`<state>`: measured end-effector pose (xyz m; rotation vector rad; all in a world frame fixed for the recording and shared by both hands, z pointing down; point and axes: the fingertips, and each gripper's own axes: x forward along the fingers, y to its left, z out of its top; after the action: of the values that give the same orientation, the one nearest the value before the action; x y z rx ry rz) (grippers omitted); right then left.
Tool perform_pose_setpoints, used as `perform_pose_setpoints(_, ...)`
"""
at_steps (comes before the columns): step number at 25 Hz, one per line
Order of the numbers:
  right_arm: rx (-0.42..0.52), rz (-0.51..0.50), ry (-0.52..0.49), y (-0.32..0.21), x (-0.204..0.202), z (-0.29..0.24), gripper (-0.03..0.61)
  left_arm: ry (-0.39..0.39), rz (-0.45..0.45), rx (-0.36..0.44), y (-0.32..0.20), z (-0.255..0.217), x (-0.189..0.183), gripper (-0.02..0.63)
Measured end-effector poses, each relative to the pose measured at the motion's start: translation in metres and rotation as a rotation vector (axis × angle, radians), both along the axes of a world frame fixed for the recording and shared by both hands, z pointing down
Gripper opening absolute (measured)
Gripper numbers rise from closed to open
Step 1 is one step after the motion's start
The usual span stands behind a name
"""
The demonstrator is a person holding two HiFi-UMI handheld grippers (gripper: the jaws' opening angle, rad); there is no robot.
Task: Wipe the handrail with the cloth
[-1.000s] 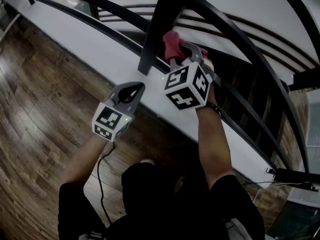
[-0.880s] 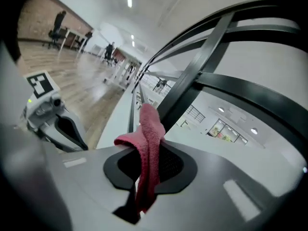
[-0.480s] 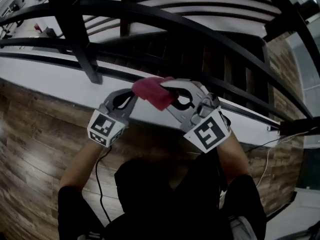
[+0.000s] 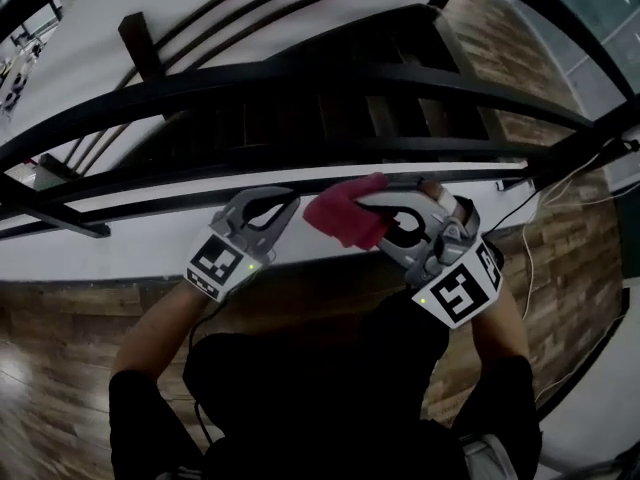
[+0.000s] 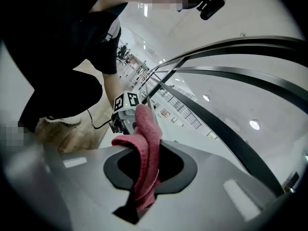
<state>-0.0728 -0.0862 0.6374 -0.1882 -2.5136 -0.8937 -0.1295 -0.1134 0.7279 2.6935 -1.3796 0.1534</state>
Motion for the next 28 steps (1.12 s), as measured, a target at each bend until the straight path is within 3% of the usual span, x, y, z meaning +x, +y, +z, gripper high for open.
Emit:
perform_pose_setpoints(9, 0.027, 0.043, 0.038, -0.119, 0.177, 0.006, 0.043, 0.024, 0.019, -0.032, -0.102, 0.005, 0.158, -0.001)
perform_pose_setpoints(12, -0.067, 0.082, 0.003, -0.143, 0.222, 0.027, 0.043, 0.03, 0.022, -0.05, -0.125, 0.014, 0.205, 0.0)
perform_pose_setpoints(16, -0.028, 0.14, 0.005, -0.179, 0.272, 0.066, 0.043, 0.017, 0.044, -0.089, -0.148, 0.032, 0.266, 0.0)
perform_pose_setpoints(22, 0.068, 0.396, -0.048, -0.244, 0.328, 0.114, 0.043, 0.048, 0.04, -0.135, -0.176, 0.058, 0.324, 0.0)
perform_pose_setpoints(28, 0.208, 0.686, -0.029, -0.303, 0.391, 0.133, 0.043, 0.038, 0.113, -0.139, -0.197, 0.062, 0.383, 0.0)
